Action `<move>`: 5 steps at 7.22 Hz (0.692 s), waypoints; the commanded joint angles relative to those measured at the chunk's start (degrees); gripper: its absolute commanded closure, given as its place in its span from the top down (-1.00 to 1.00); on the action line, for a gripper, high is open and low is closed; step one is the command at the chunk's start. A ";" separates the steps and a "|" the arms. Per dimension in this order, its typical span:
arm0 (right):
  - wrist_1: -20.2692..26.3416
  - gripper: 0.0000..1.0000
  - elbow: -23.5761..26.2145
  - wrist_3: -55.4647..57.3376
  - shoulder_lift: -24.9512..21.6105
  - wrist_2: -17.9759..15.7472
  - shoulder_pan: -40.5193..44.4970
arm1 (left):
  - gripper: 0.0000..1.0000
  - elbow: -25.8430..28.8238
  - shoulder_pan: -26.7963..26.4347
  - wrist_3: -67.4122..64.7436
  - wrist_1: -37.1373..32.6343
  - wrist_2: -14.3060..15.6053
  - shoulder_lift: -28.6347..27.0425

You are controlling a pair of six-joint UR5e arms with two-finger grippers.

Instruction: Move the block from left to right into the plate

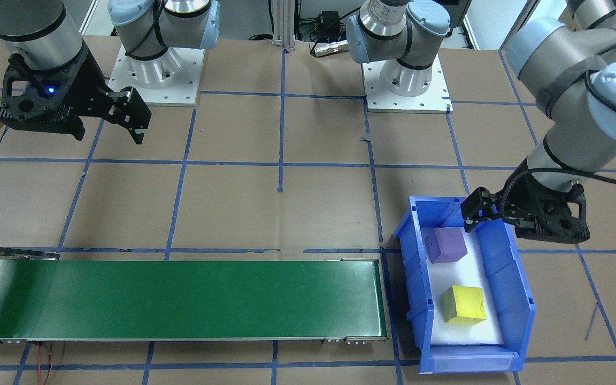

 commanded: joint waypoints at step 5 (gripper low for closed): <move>-0.66 1.00 0.44 0.00 0.40 -0.08 0.05 | 1.00 -8.39 -0.04 -6.99 3.85 -0.01 -3.39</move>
